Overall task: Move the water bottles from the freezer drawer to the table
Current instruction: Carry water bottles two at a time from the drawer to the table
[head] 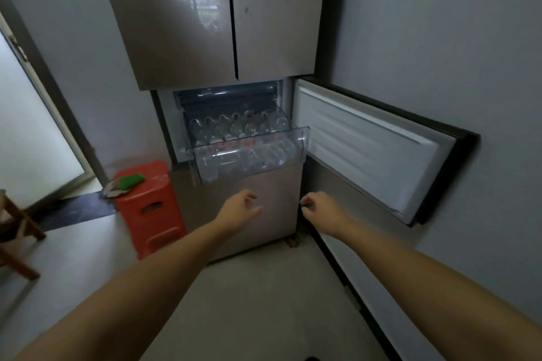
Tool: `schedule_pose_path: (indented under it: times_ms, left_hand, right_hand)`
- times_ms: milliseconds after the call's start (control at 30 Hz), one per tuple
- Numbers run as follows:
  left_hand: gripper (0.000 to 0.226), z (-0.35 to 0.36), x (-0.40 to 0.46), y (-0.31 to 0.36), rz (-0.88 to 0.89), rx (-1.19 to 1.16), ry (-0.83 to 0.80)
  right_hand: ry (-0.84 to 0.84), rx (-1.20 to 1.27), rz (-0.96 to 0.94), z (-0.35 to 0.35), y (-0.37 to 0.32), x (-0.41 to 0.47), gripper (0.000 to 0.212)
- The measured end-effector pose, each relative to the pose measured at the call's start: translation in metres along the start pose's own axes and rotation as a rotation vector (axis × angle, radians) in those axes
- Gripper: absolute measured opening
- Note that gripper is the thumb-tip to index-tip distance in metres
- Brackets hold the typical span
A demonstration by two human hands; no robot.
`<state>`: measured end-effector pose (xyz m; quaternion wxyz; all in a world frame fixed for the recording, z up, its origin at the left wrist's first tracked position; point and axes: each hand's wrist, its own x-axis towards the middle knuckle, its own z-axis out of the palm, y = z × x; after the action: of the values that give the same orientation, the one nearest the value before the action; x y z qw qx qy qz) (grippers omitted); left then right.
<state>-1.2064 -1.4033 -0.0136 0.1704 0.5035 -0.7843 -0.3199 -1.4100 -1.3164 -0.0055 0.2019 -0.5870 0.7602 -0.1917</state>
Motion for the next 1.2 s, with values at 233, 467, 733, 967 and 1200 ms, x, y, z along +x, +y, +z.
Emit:
schedule_pose_path:
  times_ms: [233, 467, 733, 967, 1200]
  left_hand:
    - [0.041, -0.021, 0.130, 0.016, -0.049, -0.029, 0.091]
    - [0.038, -0.021, 0.249, 0.050, -0.072, -0.117, 0.147]
    - [0.042, -0.043, 0.375, 0.027, -0.141, -0.130, 0.176]
    - [0.048, -0.036, 0.480, 0.006, -0.107, 0.029, -0.042]
    - [0.059, 0.010, 0.549, -0.008, -0.165, 0.387, -0.147]
  right_hand:
    - [0.009, 0.035, -0.110, -0.039, 0.011, 0.143, 0.028]
    - [0.031, 0.050, -0.173, -0.086, 0.022, 0.279, 0.028]
    - [-0.033, -0.007, -0.260, -0.071, 0.009, 0.401, 0.031]
    - [-0.080, -0.149, -0.188, -0.070, 0.020, 0.493, 0.039]
    - [-0.173, -0.686, -0.313, -0.039, 0.028, 0.535, 0.064]
